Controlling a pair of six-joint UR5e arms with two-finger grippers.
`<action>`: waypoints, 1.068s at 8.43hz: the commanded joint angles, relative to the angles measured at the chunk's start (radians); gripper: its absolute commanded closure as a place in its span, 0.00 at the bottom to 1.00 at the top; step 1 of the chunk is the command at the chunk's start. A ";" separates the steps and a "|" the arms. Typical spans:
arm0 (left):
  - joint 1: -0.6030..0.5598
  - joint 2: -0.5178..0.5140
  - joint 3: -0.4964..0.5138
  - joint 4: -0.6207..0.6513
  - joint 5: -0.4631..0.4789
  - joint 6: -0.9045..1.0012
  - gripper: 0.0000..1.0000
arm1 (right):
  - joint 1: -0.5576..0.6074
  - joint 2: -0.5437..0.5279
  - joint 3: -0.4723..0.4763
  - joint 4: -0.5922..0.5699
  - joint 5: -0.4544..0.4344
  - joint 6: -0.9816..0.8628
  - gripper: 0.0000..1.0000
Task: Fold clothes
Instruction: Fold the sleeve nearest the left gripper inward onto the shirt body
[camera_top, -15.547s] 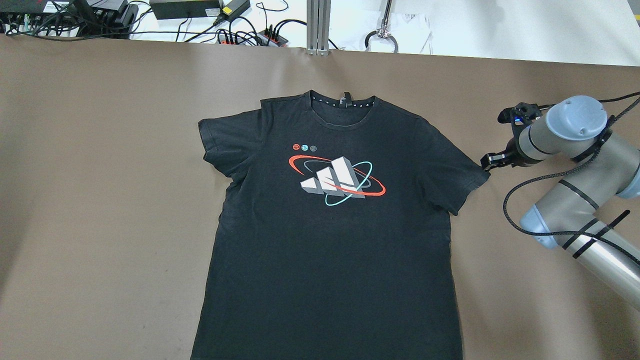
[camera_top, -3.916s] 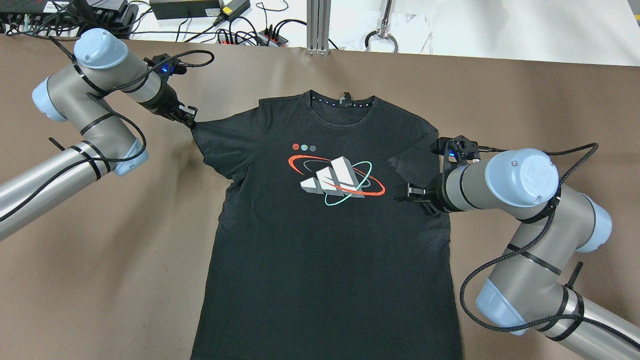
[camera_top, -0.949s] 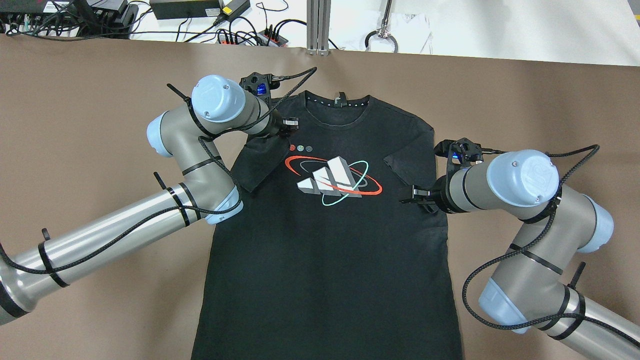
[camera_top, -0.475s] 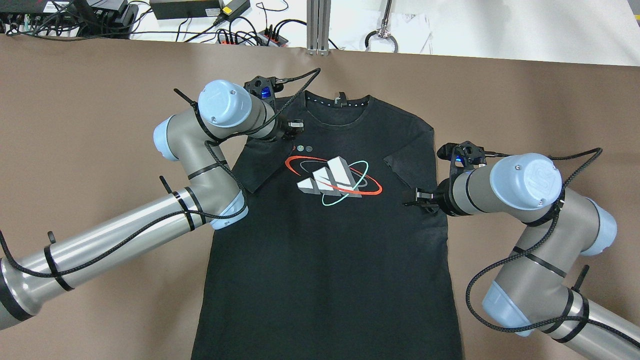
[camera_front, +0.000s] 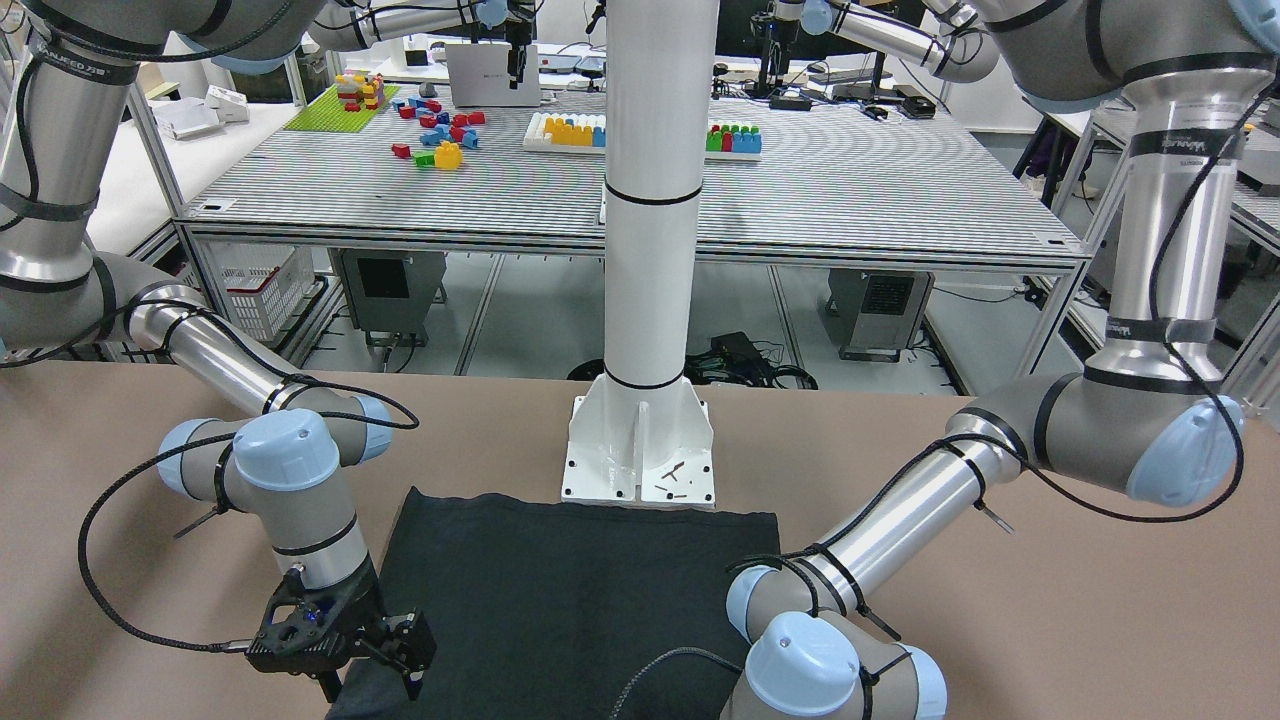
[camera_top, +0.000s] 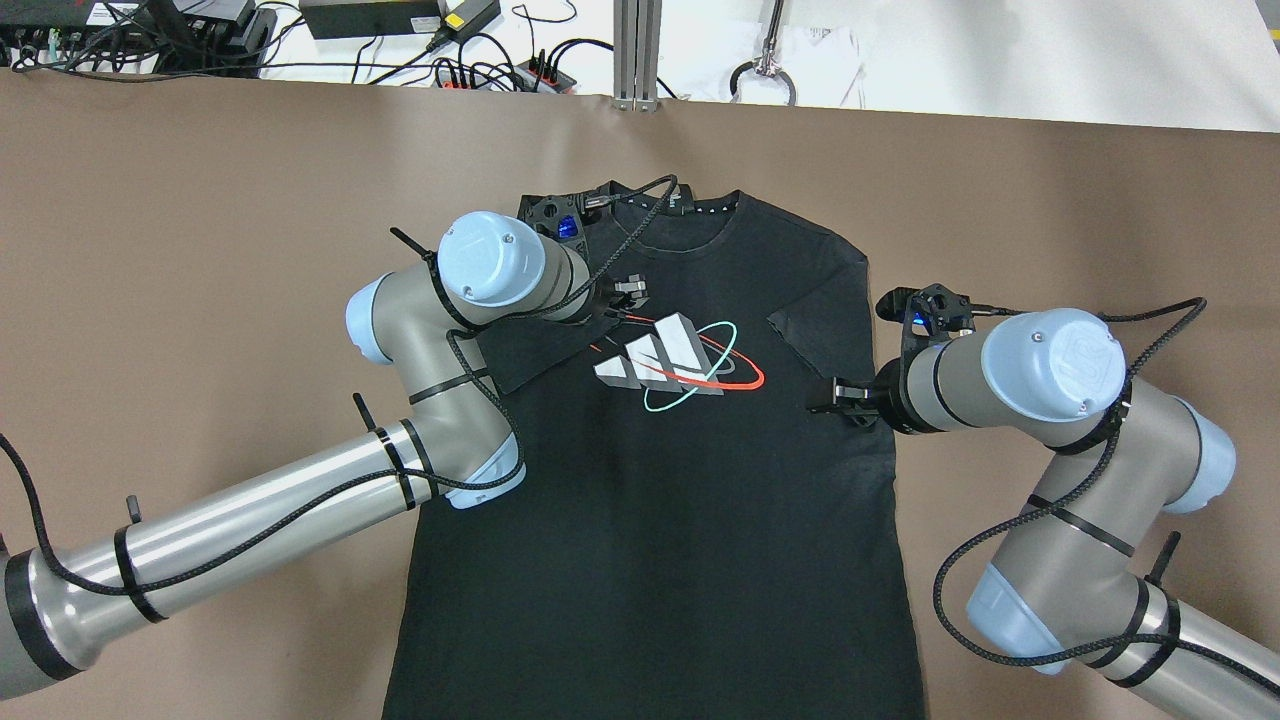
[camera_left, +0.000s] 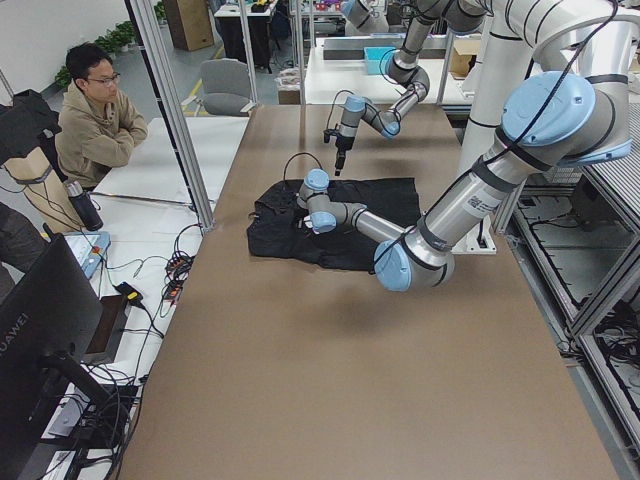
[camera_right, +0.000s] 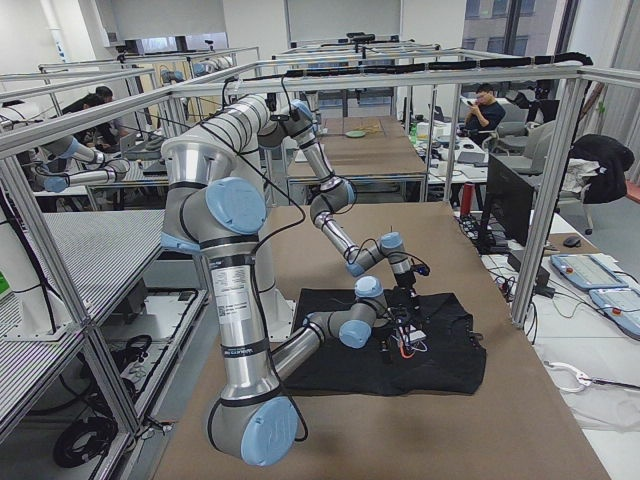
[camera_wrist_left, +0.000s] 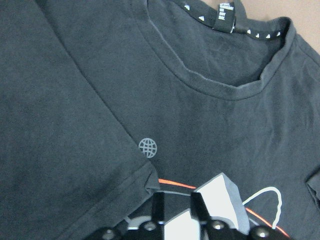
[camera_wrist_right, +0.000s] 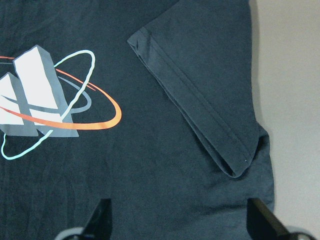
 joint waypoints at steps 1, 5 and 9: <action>0.006 -0.004 0.000 0.004 0.019 -0.049 0.00 | -0.003 0.003 0.003 -0.001 0.002 0.007 0.05; -0.017 0.037 -0.054 0.002 0.013 -0.052 0.00 | -0.003 0.012 0.010 -0.009 -0.001 0.018 0.05; -0.021 0.155 -0.095 -0.009 0.008 -0.033 0.00 | -0.003 0.007 0.004 -0.009 -0.003 0.018 0.05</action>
